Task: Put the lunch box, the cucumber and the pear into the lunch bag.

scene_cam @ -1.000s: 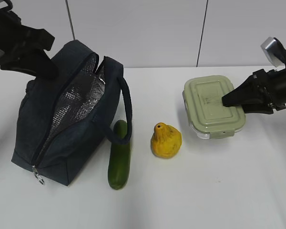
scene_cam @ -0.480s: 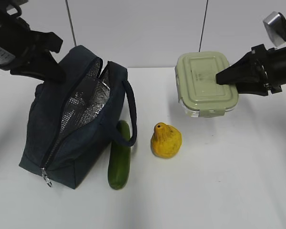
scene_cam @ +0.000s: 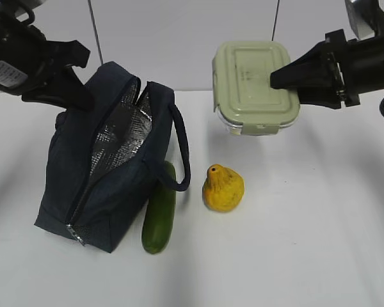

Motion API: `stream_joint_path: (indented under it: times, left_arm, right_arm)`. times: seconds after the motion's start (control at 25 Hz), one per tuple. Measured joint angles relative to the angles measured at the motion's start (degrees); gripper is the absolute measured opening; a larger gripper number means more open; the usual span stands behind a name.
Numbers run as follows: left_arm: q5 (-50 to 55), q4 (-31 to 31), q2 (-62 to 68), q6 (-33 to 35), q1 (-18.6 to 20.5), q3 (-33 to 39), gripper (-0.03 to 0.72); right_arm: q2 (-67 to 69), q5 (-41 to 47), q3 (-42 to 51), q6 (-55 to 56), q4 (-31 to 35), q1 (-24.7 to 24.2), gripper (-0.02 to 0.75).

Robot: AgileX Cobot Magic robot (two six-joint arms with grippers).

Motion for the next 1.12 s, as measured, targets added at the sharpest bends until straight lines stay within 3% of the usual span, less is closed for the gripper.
stream_joint_path:
  times: [0.4,0.8,1.12]
  left_arm:
    - [-0.49,0.00,0.00,0.00,0.00,0.00,0.001]
    - [-0.94,0.00,0.00,-0.01,0.00,0.00,0.001]
    - [-1.16,-0.12,0.00,-0.01,0.00,0.00,0.001]
  right_arm:
    - [0.00,0.09,0.03,0.09,8.55,7.02,0.393]
    - [0.00,-0.33,0.13,-0.13,12.92,13.51,0.393]
    - [0.00,-9.16,0.13,-0.71,15.81,18.17,0.393]
